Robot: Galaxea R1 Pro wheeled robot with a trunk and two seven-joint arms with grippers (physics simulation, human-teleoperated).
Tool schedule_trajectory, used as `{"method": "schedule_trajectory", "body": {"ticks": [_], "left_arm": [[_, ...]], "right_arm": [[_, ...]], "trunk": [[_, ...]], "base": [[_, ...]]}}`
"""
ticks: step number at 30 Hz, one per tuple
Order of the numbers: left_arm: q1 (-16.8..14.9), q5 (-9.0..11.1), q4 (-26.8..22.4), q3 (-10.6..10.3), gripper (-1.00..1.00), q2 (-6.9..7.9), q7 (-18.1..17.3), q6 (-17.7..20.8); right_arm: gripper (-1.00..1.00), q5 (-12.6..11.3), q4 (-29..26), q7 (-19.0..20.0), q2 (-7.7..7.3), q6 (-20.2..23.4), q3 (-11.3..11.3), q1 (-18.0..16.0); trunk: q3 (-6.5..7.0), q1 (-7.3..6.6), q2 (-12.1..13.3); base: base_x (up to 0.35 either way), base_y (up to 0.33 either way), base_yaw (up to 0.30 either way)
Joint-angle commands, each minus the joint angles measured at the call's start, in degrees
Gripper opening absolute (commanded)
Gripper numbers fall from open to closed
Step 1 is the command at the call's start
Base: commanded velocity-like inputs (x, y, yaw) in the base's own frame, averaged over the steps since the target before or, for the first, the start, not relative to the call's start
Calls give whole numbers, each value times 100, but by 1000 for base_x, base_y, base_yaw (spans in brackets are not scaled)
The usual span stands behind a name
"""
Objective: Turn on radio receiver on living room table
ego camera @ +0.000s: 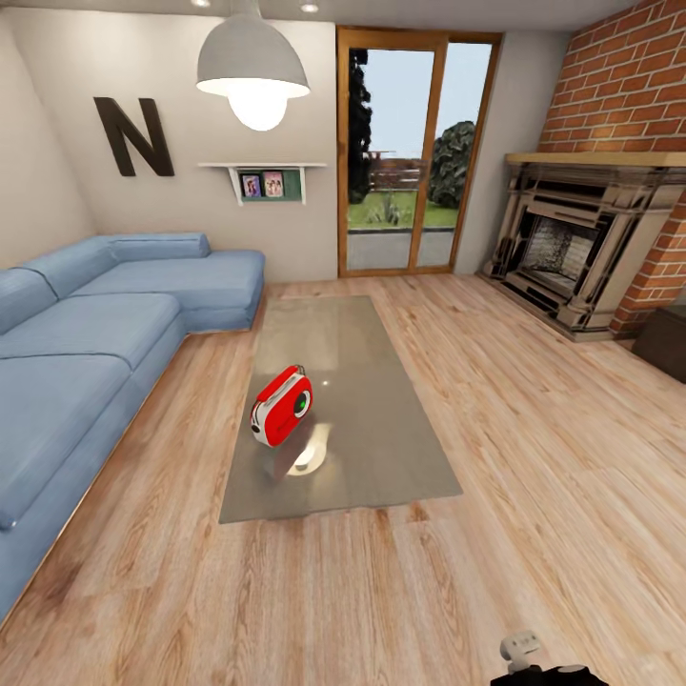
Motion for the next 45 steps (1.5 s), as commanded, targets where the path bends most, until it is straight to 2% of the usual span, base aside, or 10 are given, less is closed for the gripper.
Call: {"method": "schedule_trajectory", "body": {"ticks": [1, 3, 4, 7, 9, 11, 45], "left_arm": [[0, 0, 0, 0, 100, 0, 0, 0], [0, 0, 0, 0, 100, 0, 0, 1], [0, 0, 0, 0, 100, 0, 0, 0], [0, 0, 0, 0, 100, 1, 0, 1], [0, 0, 0, 0, 100, -2, 0, 1], [0, 0, 0, 0, 100, -2, 0, 1], [0, 0, 0, 0, 100, -2, 0, 0]], "right_arm": [[-100, 5, -4, 0, 167, -24, 0, 0], [-100, 8, -2, 0, 333, -32, 0, 0], [-100, 9, -4, 0, 477, -35, 0, 0], [-100, 13, -5, 0, 705, -37, 0, 0], [-100, 12, -4, 0, 836, -37, 0, 0], [-100, 13, -5, 0, 904, -37, 0, 0], [-100, 28, -5, 0, 942, -38, 0, 0]], "trunk": [[0, 0, 0], [0, 0, 0], [0, 0, 0], [0, 0, 0], [0, 0, 0], [0, 0, 0], [0, 0, 0]], "base": [[0, 0, 0], [0, 0, 0], [0, 0, 0], [0, 0, 0], [0, 0, 0], [0, 0, 0], [0, 0, 0]]}}
